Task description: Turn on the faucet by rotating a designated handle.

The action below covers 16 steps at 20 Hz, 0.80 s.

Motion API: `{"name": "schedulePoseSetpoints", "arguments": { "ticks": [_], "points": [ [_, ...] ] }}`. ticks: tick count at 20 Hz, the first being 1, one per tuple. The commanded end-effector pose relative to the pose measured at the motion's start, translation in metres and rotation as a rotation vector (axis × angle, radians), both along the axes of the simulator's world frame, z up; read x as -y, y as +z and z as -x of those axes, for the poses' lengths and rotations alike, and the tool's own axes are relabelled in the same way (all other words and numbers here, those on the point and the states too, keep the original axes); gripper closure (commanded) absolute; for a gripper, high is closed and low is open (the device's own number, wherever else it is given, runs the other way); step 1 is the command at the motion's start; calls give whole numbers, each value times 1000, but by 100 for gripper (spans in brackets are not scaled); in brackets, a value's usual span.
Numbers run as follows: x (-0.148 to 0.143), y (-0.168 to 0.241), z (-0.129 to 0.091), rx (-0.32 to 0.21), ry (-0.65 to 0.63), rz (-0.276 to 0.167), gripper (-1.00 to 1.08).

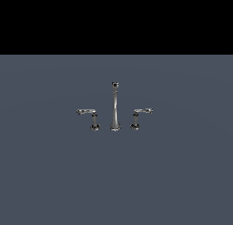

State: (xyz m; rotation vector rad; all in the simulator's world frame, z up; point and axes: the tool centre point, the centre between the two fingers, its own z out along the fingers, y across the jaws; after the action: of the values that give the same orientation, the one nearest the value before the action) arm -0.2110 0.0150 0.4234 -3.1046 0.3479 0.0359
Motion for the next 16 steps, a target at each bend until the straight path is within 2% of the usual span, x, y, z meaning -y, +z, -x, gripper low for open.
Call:
{"name": "schedulePoseSetpoints", "arguments": {
  "ticks": [1, 16],
  "points": [
    [-3, -16, -13, 0, -59, 1, 108],
    [0, -118, -105, 1, -454, 6, 108]
  ]
}}
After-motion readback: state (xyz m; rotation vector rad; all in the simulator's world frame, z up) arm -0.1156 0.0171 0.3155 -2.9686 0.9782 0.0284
